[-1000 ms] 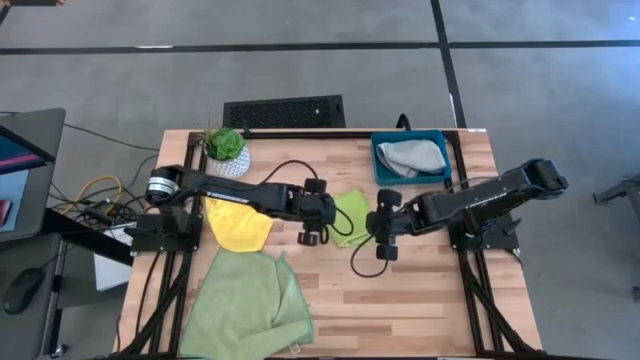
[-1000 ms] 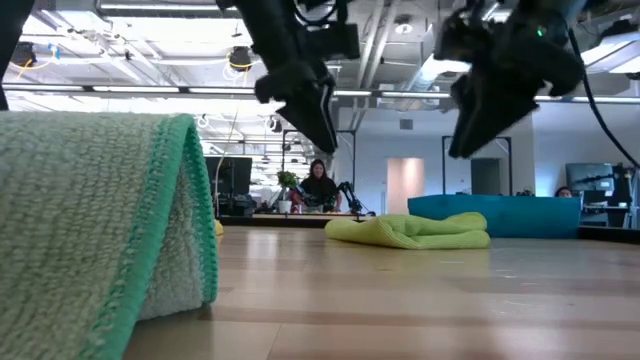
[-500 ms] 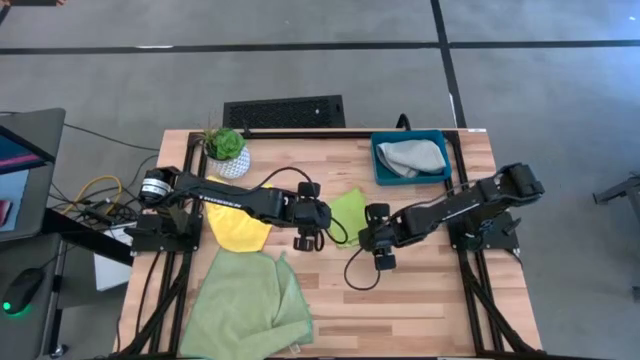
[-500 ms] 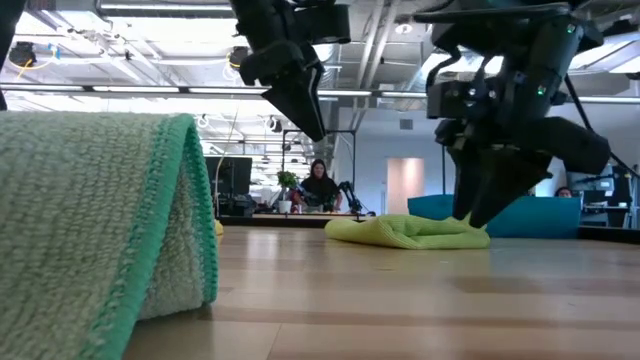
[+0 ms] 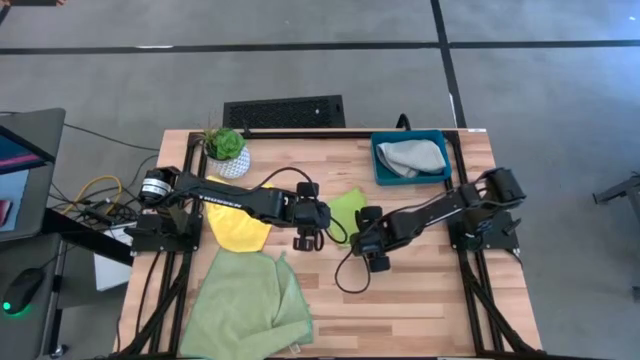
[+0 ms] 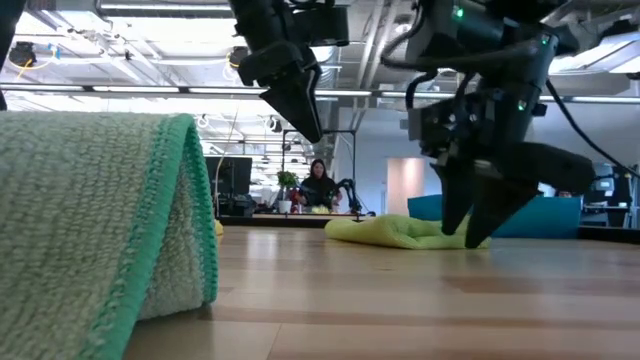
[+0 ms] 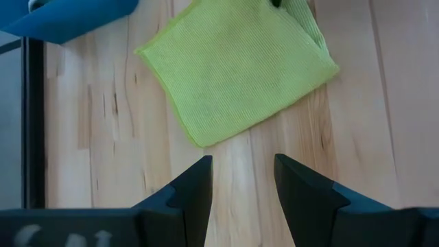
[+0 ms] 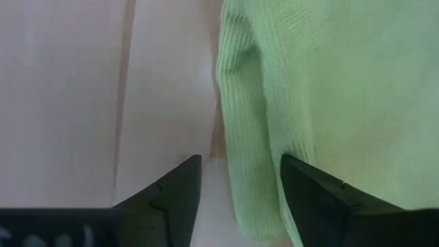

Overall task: Fold microfiber towels
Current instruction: Put the light green microfiber towel into the blue bin, then fold the yellow microfiber towel

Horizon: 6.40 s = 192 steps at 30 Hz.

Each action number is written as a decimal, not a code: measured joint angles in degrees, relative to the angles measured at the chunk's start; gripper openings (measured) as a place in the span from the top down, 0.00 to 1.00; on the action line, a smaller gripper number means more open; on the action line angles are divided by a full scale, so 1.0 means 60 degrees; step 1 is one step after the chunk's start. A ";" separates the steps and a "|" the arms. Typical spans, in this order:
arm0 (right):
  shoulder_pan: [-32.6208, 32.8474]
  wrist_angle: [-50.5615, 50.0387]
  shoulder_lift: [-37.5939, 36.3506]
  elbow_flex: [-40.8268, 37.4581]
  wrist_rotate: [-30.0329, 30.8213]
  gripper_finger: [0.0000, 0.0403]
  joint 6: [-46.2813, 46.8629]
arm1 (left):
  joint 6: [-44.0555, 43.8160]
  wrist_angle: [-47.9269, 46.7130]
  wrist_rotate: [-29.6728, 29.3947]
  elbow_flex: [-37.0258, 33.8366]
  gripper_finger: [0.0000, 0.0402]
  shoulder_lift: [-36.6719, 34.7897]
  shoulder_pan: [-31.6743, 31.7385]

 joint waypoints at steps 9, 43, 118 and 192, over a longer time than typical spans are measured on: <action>0.0000 -0.0149 0.0168 0.0071 0.0116 0.40 -0.0411 | 0.0004 -0.0006 0.0036 0.0003 0.63 0.0004 0.0000; -0.0237 -0.0784 0.0949 0.0603 0.0518 0.41 -0.0432 | -0.0073 0.0008 0.0109 0.0001 0.63 0.0007 0.0000; -0.5816 -0.5300 -0.4158 0.0515 0.4723 0.99 0.1323 | 0.0294 0.0310 0.0073 0.0000 0.63 0.0011 -0.0244; -0.2846 -0.2410 -0.4002 0.1634 0.2384 0.44 -0.0635 | -0.8331 -0.4060 -0.0561 -0.2581 0.63 -0.2216 -0.0782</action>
